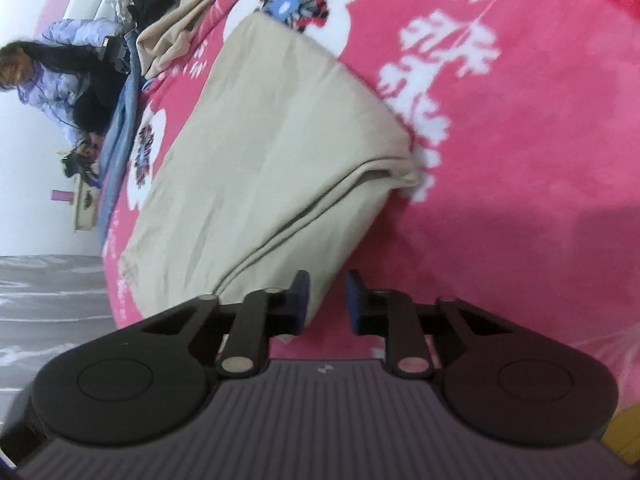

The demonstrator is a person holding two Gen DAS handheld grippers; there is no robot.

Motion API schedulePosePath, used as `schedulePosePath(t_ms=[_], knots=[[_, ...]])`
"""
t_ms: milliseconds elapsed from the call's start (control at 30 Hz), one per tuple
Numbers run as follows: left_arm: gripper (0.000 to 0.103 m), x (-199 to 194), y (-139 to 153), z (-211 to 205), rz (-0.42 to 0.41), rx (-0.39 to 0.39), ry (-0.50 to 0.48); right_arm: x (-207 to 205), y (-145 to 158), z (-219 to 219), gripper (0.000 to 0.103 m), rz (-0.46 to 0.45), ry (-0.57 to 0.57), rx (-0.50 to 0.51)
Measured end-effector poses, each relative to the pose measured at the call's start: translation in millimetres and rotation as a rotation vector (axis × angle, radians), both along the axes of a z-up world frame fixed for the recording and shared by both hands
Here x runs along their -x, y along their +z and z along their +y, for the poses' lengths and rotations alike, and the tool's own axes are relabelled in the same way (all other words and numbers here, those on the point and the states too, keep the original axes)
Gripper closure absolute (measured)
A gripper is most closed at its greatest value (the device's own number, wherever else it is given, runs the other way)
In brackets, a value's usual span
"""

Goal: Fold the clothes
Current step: 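Grasp the beige cloth edge with the right gripper while the left gripper grasps beside it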

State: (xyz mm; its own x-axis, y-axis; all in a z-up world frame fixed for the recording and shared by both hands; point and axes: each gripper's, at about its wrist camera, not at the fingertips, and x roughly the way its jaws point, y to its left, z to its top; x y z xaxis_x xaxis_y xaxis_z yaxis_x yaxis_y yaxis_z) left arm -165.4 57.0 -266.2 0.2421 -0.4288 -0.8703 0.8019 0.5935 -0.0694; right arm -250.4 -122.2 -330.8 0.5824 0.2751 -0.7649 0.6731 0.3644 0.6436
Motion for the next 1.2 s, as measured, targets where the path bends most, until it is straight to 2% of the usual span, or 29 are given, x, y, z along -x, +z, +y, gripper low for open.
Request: schedulePosePath(t_ms=[133, 400, 600, 700, 833, 967, 1067, 1200], knots=[[0.053, 5.3, -0.1, 0.4, -0.017, 0.010, -0.051, -2.0, -4.5, -3.2, 0.101, -0.016, -0.019, -0.051], [0.054, -1.8, -5.3, -12.1, -0.051, 0.014, -0.169, -0.5, 1.7, -5.4, 0.103, -0.123, -0.048, -0.067], [0.055, -22.6, -5.9, -18.8, 0.014, 0.054, -0.208, -0.4, 2.6, -6.6, 0.103, -0.178, -0.055, -0.056], [0.062, -31.0, -9.4, -21.2, 0.046, 0.062, -0.203, -4.5, -0.2, -8.5, 0.103, -0.212, -0.051, -0.032], [0.081, -42.2, -14.0, -24.5, 0.089, 0.074, -0.196, -10.9, -1.5, -11.0, 0.103, -0.263, -0.031, -0.007], [0.090, -47.9, -16.0, -24.9, 0.113, 0.083, -0.170, -9.6, 2.1, -11.4, 0.103, -0.294, 0.001, 0.018], [0.095, -35.4, -13.8, -25.9, 0.028, 0.062, -0.174, -5.9, 1.9, -11.1, 0.102, -0.281, 0.008, 0.023], [0.096, -9.0, -5.9, -25.6, -0.146, 0.041, -0.190, 10.0, 10.8, -9.5, 0.099, -0.235, -0.019, 0.049]])
